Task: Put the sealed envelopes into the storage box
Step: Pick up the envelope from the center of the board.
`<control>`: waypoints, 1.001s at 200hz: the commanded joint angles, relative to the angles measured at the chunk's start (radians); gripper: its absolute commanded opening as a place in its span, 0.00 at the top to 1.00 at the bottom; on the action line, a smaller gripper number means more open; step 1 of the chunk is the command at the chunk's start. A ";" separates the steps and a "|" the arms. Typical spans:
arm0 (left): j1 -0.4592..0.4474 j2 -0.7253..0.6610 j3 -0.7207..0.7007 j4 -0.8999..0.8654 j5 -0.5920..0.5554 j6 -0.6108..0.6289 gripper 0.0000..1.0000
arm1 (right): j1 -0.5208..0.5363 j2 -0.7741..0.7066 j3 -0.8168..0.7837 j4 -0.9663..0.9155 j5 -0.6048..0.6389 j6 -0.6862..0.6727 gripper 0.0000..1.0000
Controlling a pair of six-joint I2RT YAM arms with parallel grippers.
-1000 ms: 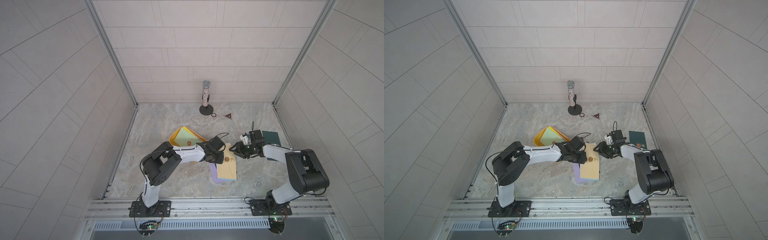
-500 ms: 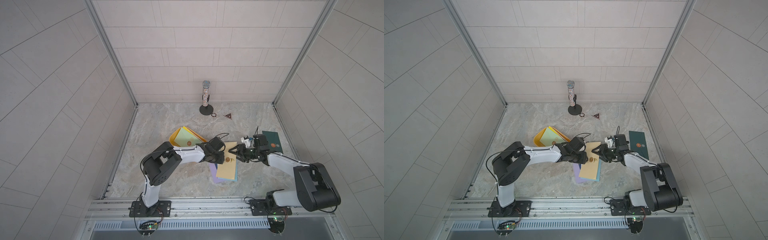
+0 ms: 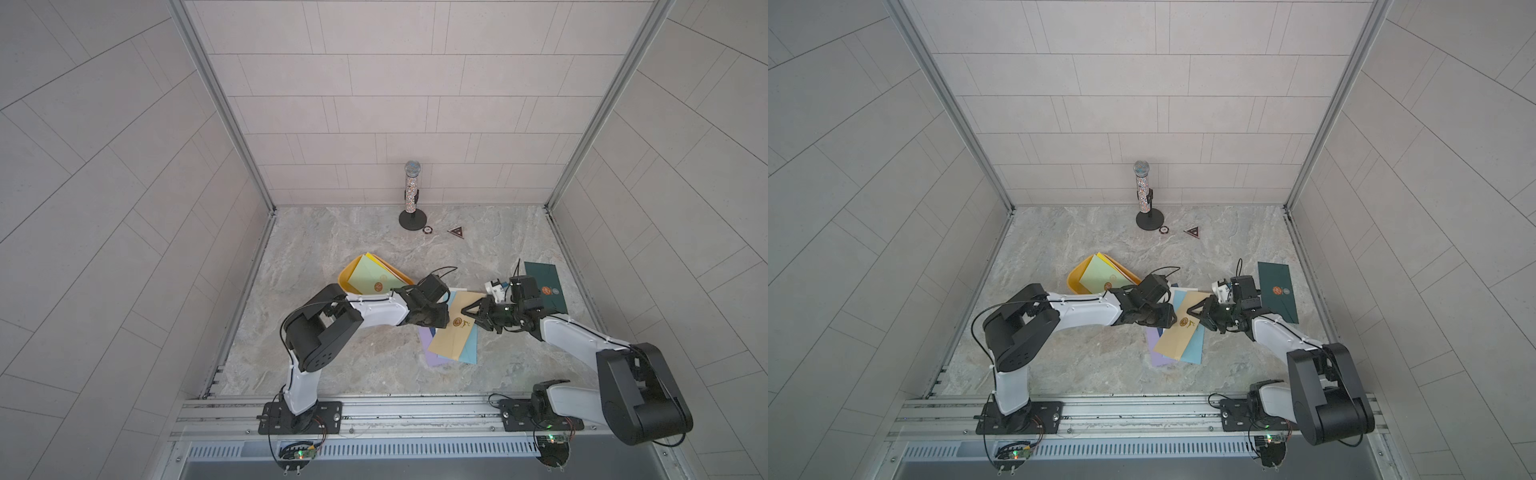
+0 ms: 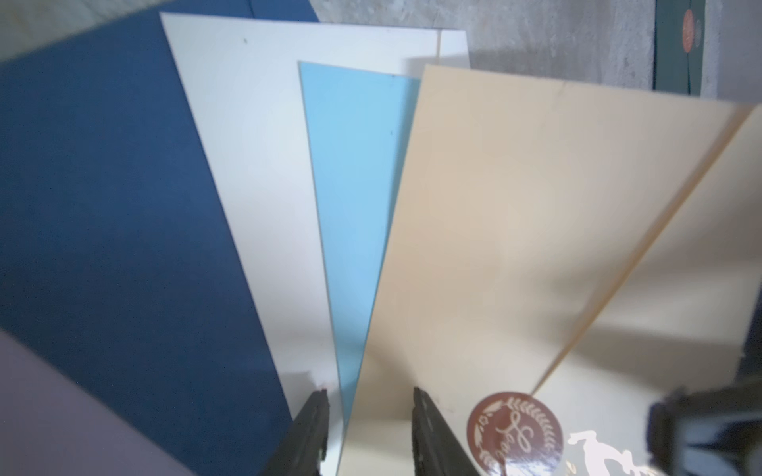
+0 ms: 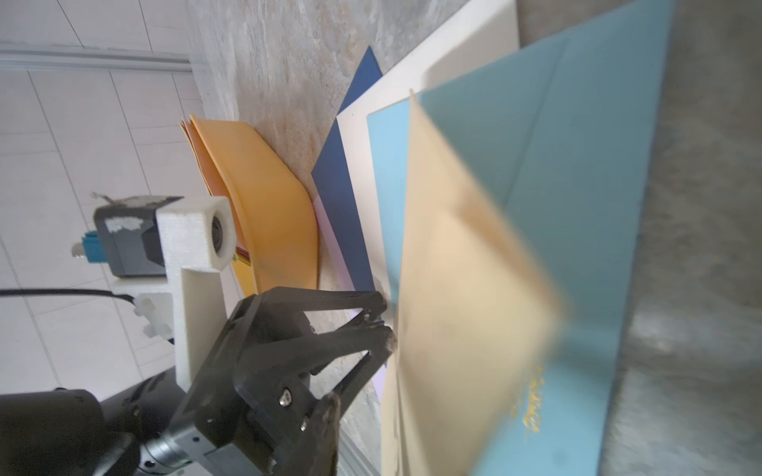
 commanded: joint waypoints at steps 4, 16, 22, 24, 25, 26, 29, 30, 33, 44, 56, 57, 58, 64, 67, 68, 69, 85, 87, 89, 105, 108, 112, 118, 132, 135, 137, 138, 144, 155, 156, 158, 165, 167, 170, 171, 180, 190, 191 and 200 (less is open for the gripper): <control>-0.007 -0.039 -0.019 -0.037 0.000 -0.009 0.59 | 0.007 -0.036 0.021 -0.137 0.066 -0.121 0.82; -0.007 -0.057 -0.019 -0.041 0.002 -0.009 0.58 | 0.013 -0.061 0.045 -0.184 0.094 -0.157 0.90; -0.007 -0.070 -0.018 -0.046 0.001 -0.009 0.58 | 0.015 -0.074 0.059 -0.206 0.110 -0.171 0.93; -0.007 -0.074 -0.018 -0.050 0.000 -0.008 0.58 | 0.016 -0.079 0.063 -0.212 0.114 -0.175 0.94; -0.007 -0.077 -0.019 -0.051 0.000 -0.007 0.58 | 0.017 -0.081 0.065 -0.215 0.117 -0.177 0.94; -0.007 -0.080 -0.019 -0.053 -0.001 -0.006 0.58 | 0.017 -0.083 0.067 -0.218 0.120 -0.179 0.95; -0.007 -0.088 -0.019 -0.057 -0.003 -0.005 0.58 | 0.018 -0.090 0.074 -0.224 0.126 -0.184 0.96; -0.007 -0.091 -0.019 -0.058 -0.005 -0.005 0.58 | 0.018 -0.093 0.076 -0.227 0.128 -0.185 0.96; -0.007 -0.098 -0.019 -0.064 -0.008 -0.003 0.57 | 0.019 -0.098 0.083 -0.234 0.133 -0.189 0.97; -0.008 -0.129 -0.016 -0.090 -0.020 0.008 0.56 | 0.019 -0.118 0.110 -0.261 0.143 -0.201 1.00; -0.007 -0.172 -0.014 -0.134 -0.039 0.024 0.55 | 0.023 -0.135 0.153 -0.312 0.155 -0.219 1.00; -0.007 -0.176 -0.013 -0.138 -0.042 0.031 0.55 | 0.025 -0.137 0.157 -0.316 0.156 -0.220 1.00; -0.008 -0.182 -0.013 -0.142 -0.044 0.036 0.54 | 0.025 -0.138 0.159 -0.321 0.157 -0.221 1.00; -0.006 -0.209 -0.012 -0.170 -0.063 0.049 0.54 | 0.030 -0.147 0.192 -0.349 0.164 -0.232 1.00; -0.005 -0.225 -0.013 -0.186 -0.075 0.055 0.53 | 0.032 -0.151 0.208 -0.361 0.168 -0.237 1.00; -0.005 -0.230 -0.012 -0.193 -0.079 0.057 0.53 | 0.034 -0.152 0.213 -0.367 0.170 -0.240 1.00; -0.005 -0.234 -0.012 -0.200 -0.082 0.058 0.53 | 0.036 -0.153 0.217 -0.372 0.171 -0.243 1.00; 0.010 -0.323 -0.012 -0.307 -0.138 0.099 0.51 | 0.075 -0.159 0.305 -0.464 0.218 -0.290 1.00; 0.014 -0.335 -0.014 -0.318 -0.146 0.104 0.51 | 0.083 -0.157 0.317 -0.477 0.226 -0.295 1.00; 0.017 -0.347 -0.016 -0.333 -0.151 0.109 0.50 | 0.090 -0.156 0.329 -0.488 0.237 -0.302 1.00; 0.056 -0.450 -0.039 -0.436 -0.215 0.123 0.47 | 0.171 -0.124 0.431 -0.550 0.319 -0.344 1.00; 0.065 -0.470 -0.046 -0.454 -0.223 0.126 0.47 | 0.189 -0.115 0.451 -0.560 0.332 -0.352 1.00; 0.083 -0.498 -0.055 -0.477 -0.231 0.131 0.46 | 0.210 -0.100 0.483 -0.574 0.348 -0.365 1.00; 0.110 -0.541 -0.068 -0.510 -0.240 0.135 0.45 | 0.238 -0.073 0.536 -0.597 0.366 -0.387 1.00; 0.181 -0.640 -0.099 -0.575 -0.251 0.146 0.44 | 0.300 0.012 0.678 -0.666 0.395 -0.448 1.00; 0.197 -0.663 -0.106 -0.584 -0.253 0.148 0.43 | 0.310 0.031 0.709 -0.681 0.402 -0.462 1.00; 0.206 -0.679 -0.111 -0.591 -0.256 0.149 0.43 | 0.318 0.048 0.733 -0.692 0.406 -0.472 1.00; 0.211 -0.686 -0.114 -0.593 -0.258 0.150 0.43 | 0.322 0.056 0.742 -0.697 0.408 -0.477 1.00; 0.237 -0.729 -0.128 -0.608 -0.274 0.154 0.42 | 0.345 0.103 0.808 -0.735 0.417 -0.506 1.00; 0.274 -0.810 -0.153 -0.635 -0.316 0.170 0.39 | 0.388 0.198 0.935 -0.819 0.442 -0.562 1.00; 0.276 -0.816 -0.154 -0.639 -0.319 0.171 0.39 | 0.392 0.208 0.949 -0.827 0.445 -0.566 1.00; 0.283 -0.829 -0.156 -0.646 -0.324 0.174 0.38 | 0.399 0.224 0.972 -0.840 0.450 -0.578 1.00; 0.304 -0.865 -0.160 -0.672 -0.343 0.180 0.35 | 0.428 0.283 1.049 -0.885 0.466 -0.616 1.00; 0.309 -0.875 -0.161 -0.679 -0.348 0.183 0.35 | 0.435 0.297 1.067 -0.897 0.470 -0.626 1.00; 0.317 -0.887 -0.162 -0.690 -0.356 0.185 0.34 | 0.444 0.322 1.100 -0.914 0.476 -0.642 1.00; 0.319 -0.890 -0.161 -0.694 -0.358 0.185 0.34 | 0.449 0.328 1.109 -0.920 0.480 -0.647 1.00; 0.335 -0.919 -0.160 -0.725 -0.380 0.189 0.34 | 0.473 0.402 1.204 -0.964 0.502 -0.688 1.00; 0.342 -0.942 -0.157 -0.750 -0.395 0.191 0.33 | 0.487 0.480 1.299 -0.998 0.508 -0.715 1.00; 0.343 -0.944 -0.156 -0.752 -0.395 0.191 0.33 | 0.488 0.486 1.307 -1.003 0.509 -0.717 1.00; 0.345 -0.961 -0.157 -0.768 -0.401 0.195 0.33 | 0.497 0.558 1.401 -1.042 0.514 -0.730 1.00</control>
